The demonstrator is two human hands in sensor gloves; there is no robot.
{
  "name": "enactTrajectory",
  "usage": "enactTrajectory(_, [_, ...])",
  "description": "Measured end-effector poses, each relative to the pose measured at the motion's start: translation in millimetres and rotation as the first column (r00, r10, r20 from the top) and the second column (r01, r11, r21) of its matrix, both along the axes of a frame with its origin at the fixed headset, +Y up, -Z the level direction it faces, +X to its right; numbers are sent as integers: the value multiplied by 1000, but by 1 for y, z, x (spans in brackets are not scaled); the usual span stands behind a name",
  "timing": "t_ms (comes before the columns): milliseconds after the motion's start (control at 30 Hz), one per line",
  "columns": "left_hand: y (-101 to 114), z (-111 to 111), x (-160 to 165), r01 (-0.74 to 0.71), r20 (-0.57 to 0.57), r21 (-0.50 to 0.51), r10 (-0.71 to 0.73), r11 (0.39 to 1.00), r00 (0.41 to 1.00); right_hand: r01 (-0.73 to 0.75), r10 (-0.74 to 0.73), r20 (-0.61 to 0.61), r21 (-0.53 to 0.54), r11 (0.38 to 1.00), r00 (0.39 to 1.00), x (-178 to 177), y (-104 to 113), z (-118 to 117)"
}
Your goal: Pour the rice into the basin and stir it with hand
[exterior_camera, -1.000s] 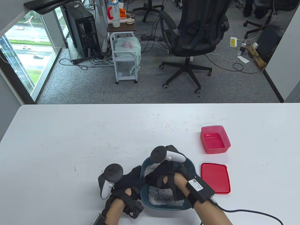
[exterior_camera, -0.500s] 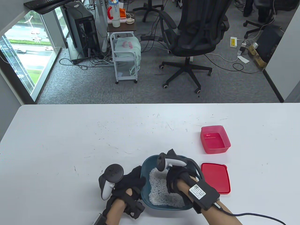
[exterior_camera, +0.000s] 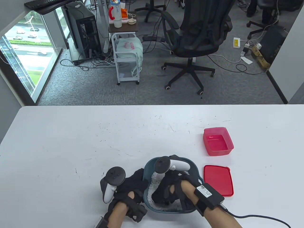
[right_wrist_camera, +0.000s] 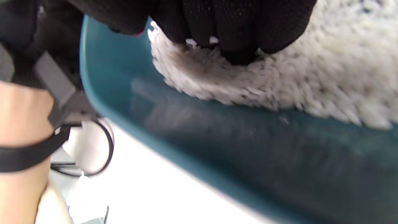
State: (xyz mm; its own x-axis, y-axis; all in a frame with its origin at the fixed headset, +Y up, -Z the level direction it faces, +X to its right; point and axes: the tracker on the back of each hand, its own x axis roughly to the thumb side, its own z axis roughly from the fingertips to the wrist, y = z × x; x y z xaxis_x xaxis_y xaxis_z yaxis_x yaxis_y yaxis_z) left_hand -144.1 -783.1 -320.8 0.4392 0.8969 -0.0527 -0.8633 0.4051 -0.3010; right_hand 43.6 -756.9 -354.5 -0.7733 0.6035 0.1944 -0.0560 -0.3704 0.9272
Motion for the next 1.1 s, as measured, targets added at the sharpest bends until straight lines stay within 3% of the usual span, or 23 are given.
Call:
enactTrajectory(100, [0,0,0,9,2,3,-9,1000,1000,9,-18,104,84,996,994,1,3,-15])
enactTrajectory(233, [0,1,0,11,5,11,-11,1000,1000,-115,46,239,280,953,970,9,12,-30])
enactTrajectory(300, [0,0,0,11,5,11,-11,1000,1000,-210,118,271,341,916,955,13,15,-31])
enactTrajectory(367, [0,1,0,12,0,2,-12,1000,1000,-377,282,290,354,856,914,18,13,-29])
enactTrajectory(433, [0,1,1,17,-5,6,-17,1000,1000,-472,388,283,363,803,877,20,12,-24])
enactTrajectory(533, [1,1,1,24,-17,13,-24,1000,1000,-629,595,224,401,666,772,19,8,-12])
enactTrajectory(633, [0,2,2,11,-13,4,-11,1000,1000,-654,659,155,414,633,736,15,5,-1])
enactTrajectory(767, [1,3,3,17,-20,8,-17,1000,1000,-701,716,102,337,628,690,10,-2,11])
enactTrajectory(867, [0,2,2,8,-22,2,-7,1000,1000,-613,631,25,270,743,776,8,-6,13])
enactTrajectory(900, [0,2,2,7,-22,2,-7,1000,1000,-508,522,-16,207,836,853,8,-5,14])
enactTrajectory(967, [0,2,3,9,-21,3,-8,1000,1000,-299,306,-62,97,949,950,7,-5,14])
enactTrajectory(1100, [0,2,3,10,-9,9,-10,1000,1000,-21,20,-14,-52,998,1000,6,-4,7])
